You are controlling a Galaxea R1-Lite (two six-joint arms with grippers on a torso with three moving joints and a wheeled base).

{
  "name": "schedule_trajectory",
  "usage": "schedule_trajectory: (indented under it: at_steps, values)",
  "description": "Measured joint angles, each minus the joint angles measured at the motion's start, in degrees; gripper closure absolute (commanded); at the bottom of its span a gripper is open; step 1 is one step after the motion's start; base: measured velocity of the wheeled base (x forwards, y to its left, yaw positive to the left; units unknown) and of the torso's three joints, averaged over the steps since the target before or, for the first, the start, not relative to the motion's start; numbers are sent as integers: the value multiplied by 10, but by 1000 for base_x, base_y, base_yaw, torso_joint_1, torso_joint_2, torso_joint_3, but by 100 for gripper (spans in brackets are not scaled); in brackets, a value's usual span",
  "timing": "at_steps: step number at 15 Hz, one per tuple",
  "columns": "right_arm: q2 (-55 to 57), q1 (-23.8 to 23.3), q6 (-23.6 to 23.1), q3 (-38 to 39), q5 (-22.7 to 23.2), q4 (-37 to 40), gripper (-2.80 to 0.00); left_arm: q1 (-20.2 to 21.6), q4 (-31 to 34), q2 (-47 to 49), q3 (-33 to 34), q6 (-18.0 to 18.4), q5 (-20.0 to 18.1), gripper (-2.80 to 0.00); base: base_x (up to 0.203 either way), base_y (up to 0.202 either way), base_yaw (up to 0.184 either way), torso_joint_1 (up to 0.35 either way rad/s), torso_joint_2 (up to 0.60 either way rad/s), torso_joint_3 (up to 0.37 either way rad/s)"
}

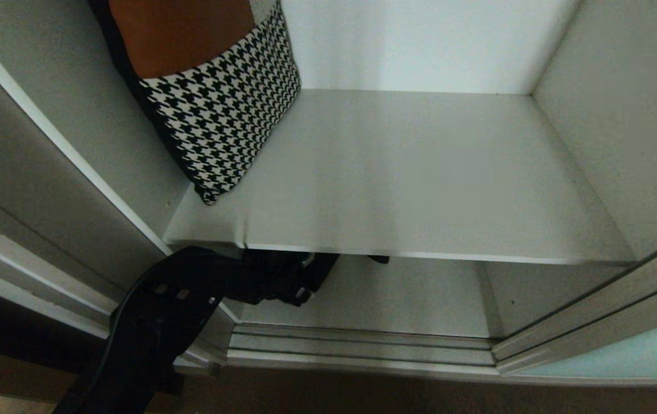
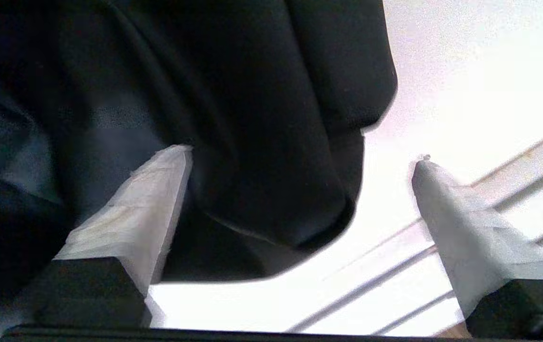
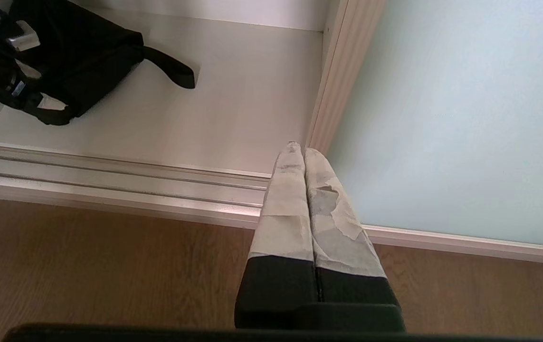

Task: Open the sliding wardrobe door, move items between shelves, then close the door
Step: Place the bag on the higher shelf

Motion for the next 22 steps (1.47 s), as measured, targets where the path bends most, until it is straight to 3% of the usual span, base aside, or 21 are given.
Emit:
schedule_trajectory:
  at_steps: [5,16,22]
  values:
    - [0,0,0,0,0,0,0,0,21,-3,0,-2,-19,0,0,0,0,0,0,0]
    - [0,0,0,0,0,0,0,0,-8,-4,6,-16,-20,0,0,0,0,0,0,0]
    - [0,0,0,0,0,0,0,-1,-48,-35,117,-23,-17,0,0,0,0,0,0,0]
